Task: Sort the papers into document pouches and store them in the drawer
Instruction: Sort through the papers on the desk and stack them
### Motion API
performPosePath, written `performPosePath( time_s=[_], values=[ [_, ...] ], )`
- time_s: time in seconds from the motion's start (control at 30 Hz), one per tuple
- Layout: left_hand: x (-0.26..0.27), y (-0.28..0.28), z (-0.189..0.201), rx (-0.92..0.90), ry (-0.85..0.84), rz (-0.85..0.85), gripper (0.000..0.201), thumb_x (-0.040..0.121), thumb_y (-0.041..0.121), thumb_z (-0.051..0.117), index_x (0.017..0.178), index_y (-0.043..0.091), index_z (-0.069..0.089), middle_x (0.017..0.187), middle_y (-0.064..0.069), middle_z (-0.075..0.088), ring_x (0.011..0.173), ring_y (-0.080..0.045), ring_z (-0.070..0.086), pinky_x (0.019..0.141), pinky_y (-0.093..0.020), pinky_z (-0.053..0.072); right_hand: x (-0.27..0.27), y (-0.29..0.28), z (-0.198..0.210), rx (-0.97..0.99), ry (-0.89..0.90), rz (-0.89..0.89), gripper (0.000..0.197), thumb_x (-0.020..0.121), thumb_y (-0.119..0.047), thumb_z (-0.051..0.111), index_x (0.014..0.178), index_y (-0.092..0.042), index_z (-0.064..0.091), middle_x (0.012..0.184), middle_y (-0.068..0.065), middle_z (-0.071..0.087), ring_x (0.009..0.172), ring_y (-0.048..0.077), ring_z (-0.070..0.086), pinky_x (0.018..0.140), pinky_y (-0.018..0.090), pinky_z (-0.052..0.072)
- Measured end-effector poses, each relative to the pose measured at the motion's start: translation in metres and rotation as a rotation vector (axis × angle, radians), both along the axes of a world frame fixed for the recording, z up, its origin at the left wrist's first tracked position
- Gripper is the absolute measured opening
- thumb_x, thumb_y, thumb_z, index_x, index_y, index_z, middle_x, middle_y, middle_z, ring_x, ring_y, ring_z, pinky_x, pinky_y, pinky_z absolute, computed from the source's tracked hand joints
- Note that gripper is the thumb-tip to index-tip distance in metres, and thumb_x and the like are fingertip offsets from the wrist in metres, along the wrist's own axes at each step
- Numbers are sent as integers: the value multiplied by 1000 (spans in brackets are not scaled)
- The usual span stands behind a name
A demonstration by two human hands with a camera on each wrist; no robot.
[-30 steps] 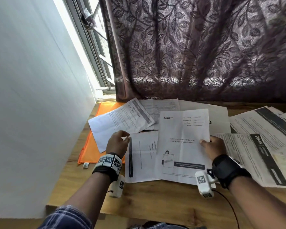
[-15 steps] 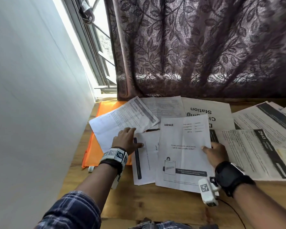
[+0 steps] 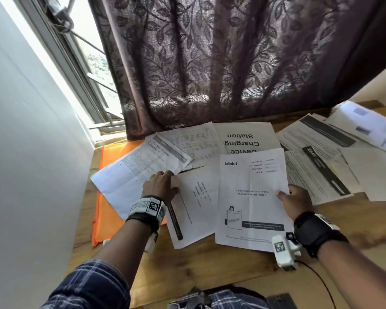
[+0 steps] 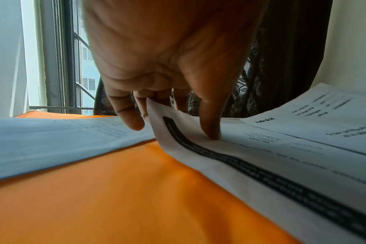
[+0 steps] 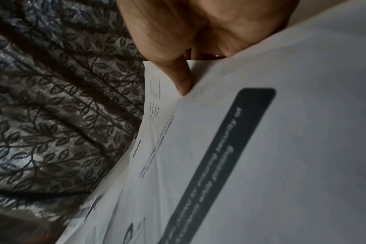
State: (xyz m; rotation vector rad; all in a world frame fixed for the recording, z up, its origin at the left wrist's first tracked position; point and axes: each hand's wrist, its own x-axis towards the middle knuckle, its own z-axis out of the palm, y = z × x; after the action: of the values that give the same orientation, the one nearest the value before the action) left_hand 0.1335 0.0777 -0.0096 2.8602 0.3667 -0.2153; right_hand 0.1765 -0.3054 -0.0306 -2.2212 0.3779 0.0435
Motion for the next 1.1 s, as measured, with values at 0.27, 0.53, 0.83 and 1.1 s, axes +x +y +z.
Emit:
performPosePath(
  time_s=[0.27,0.53,0.83,1.1],
  values=[
    [12,-36,15,48,-30,-106,47,96,47,53,135,23,50,126,-5,63,120,-29,58,103,-46,38,-22,-34,0,-54,16,-99,16,86,-8,68,97,3,73,92,20,72,86,35,67,73,35,49],
    [45,-75,21,-123,13,-180,43,94,29,62,135,24,52,130,-9,64,116,-31,62,95,-43,52,-45,-33,-2,-5,50,-114,15,87,-10,68,96,-1,73,91,16,72,86,33,67,77,38,53],
    [50,-36,18,-459,-154,14,25,90,14,68,113,3,69,111,-18,70,103,-34,64,81,-32,43,-48,-36,3,158,-25,-181,15,90,-9,64,102,-3,71,97,14,72,87,31,66,78,39,52],
    [17,5,12,-915,-268,377,14,90,7,67,86,21,70,95,-8,74,97,-35,70,93,-52,55,-27,-23,13,232,-87,-157,18,90,-12,67,96,4,69,100,23,72,91,38,66,76,33,44]
  ],
)
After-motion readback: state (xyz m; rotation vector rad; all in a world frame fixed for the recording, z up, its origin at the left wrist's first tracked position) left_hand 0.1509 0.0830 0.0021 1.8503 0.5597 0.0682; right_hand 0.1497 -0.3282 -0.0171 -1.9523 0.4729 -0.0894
